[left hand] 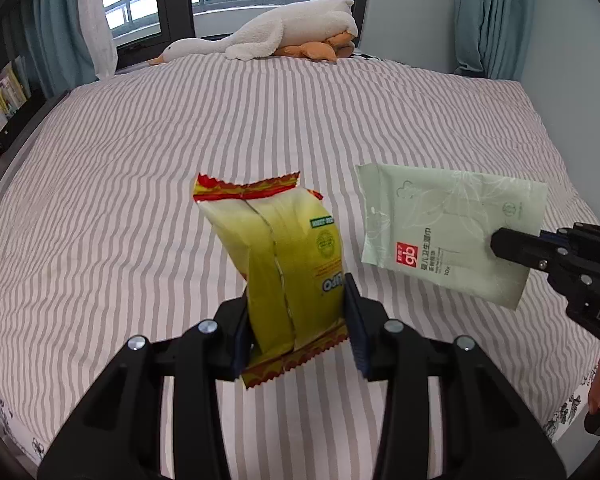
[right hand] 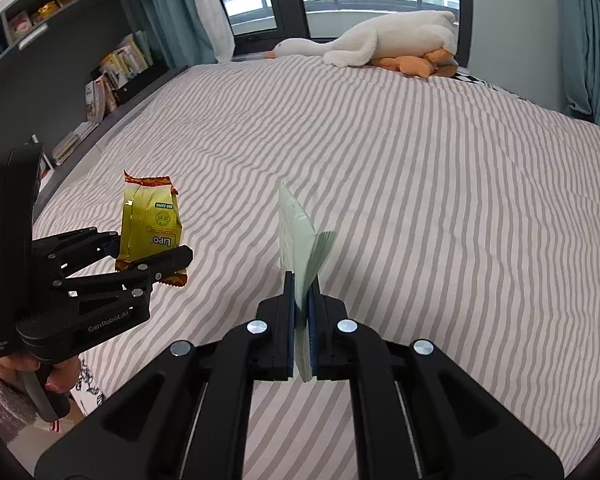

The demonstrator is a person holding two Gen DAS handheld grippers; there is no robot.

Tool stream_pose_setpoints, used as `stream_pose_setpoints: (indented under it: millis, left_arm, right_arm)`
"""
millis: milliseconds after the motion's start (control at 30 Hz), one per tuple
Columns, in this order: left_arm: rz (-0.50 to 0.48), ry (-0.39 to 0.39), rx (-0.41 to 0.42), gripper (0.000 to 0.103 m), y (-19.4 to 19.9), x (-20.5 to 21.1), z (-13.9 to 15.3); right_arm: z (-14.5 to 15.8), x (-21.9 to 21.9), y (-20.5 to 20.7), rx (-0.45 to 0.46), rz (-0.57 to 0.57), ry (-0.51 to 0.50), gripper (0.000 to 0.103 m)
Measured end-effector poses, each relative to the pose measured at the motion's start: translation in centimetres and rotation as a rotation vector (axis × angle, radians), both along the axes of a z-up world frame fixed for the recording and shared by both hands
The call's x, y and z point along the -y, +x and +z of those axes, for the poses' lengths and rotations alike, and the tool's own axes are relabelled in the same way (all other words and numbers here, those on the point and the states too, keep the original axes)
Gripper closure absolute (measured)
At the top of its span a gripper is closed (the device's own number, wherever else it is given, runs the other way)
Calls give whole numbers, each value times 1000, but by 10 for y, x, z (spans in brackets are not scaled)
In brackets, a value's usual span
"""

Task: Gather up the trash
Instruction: 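Carry the snack packet and sachet with both tools over the grey bin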

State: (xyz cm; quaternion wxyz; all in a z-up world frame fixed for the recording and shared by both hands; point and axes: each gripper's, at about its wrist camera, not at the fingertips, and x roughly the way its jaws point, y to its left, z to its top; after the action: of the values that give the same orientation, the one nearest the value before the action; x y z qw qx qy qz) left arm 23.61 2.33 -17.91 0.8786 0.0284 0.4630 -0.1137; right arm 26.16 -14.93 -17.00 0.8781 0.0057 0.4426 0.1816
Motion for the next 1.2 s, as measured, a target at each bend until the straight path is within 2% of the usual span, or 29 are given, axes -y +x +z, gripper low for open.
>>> stream_pose_setpoints:
  millis: [267, 533, 833, 1067, 1200]
  left_arm:
    - [105, -8, 46, 63, -95, -34, 33]
    - [253, -25, 55, 63, -190, -73, 44]
    - [512, -30, 41, 63, -300, -136, 39]
    - [763, -34, -8, 63, -404, -190, 21]
    - [875, -38, -18, 63, -461, -213, 17]
  right_arm:
    - [29, -31, -87, 26, 131, 12, 98]
    - [45, -75, -153, 43, 296, 13, 98]
    - [45, -148, -223, 29, 562, 11, 98]
    - [35, -216, -292, -15, 797, 10, 98]
    - [27, -255, -337, -56, 912, 8, 98]
